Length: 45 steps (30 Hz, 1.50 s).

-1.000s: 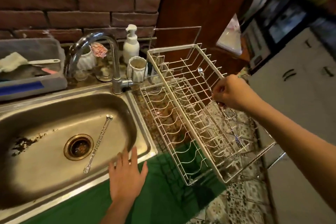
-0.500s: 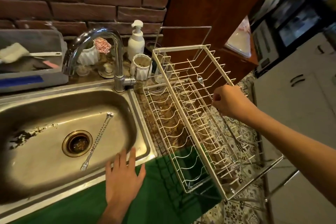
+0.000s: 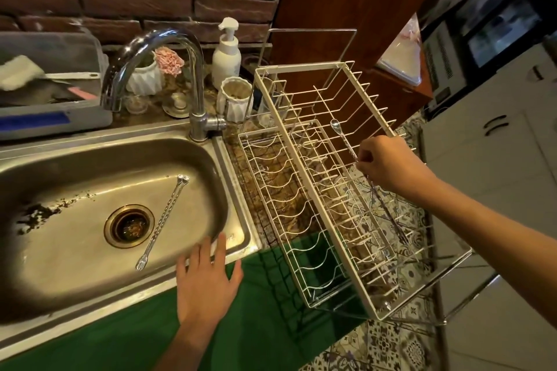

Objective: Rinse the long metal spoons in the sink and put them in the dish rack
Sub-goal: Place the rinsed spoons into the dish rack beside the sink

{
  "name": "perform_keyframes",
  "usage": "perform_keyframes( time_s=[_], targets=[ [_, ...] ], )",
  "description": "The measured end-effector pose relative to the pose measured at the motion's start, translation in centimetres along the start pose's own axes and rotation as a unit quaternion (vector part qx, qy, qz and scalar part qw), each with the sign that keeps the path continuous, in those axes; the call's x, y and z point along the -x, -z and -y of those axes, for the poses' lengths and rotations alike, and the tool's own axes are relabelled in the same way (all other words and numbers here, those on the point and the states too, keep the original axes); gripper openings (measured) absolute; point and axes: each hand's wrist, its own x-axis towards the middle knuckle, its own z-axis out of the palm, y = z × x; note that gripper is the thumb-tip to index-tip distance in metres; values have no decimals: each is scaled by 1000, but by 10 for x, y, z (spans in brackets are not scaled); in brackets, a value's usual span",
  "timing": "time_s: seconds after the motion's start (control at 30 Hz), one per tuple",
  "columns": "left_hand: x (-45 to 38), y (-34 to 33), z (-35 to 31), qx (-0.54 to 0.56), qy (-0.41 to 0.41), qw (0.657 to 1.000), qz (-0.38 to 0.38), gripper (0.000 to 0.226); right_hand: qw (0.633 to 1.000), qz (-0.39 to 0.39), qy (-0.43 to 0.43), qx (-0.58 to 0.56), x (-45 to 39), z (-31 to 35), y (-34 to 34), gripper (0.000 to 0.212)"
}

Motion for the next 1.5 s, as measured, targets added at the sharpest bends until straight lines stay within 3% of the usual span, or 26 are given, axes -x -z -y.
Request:
perform_keyframes(
  time_s=[0.37, 0.47, 0.53, 0.6, 0.73, 0.83, 0.97, 1.07, 1.13, 1.2, 1.37, 1.4, 1.5],
  targets=[
    [0, 0, 1, 17, -4, 1000, -16, 73, 1000, 14, -16, -11, 3, 10, 13, 14],
    [1, 3, 1, 19, 1, 1000, -1, 73, 991, -64, -3, -117, 1, 39, 42, 11],
    [0, 5, 0, 24, 7, 1000, 8, 72, 977, -103, 51, -180, -3, 77, 63, 5],
    [0, 6, 0, 37, 9, 999, 14, 71, 968, -82, 131, -197, -13, 122, 72, 7],
    [-1, 4, 2, 59, -4, 998, 14, 64, 969, 61, 222, -95, -67, 213, 32, 16],
    [-2, -1, 3, 53, -13, 998, 27, 64, 965, 156, 192, -86, -113, 261, -34, 9],
    [-3, -9, 3, 22, -14, 999, 31, 66, 954, 240, 120, -129, -147, 284, -135, 23],
    [-5, -12, 4, -4, 0, 997, 72, 63, 936, 296, 46, -186, -155, 282, -205, 6],
    [-6, -17, 4, 7, 18, 997, 72, 63, 924, 326, 0, -201, -160, 283, -243, 12],
    [-6, -18, 2, 29, 22, 997, 62, 67, 902, 366, -43, -225, -161, 288, -270, 6],
    [-5, -15, 2, 106, 11, 994, -23, 53, 820, 382, -208, -371, -160, 302, -314, 21],
    [-5, -15, 1, 117, 13, 993, -28, 53, 815, 369, -217, -391, -159, 304, -318, 17],
    [-4, -15, 1, 121, 23, 992, -7, 63, 826, 343, -205, -398, -154, 307, -321, 35]
  ],
)
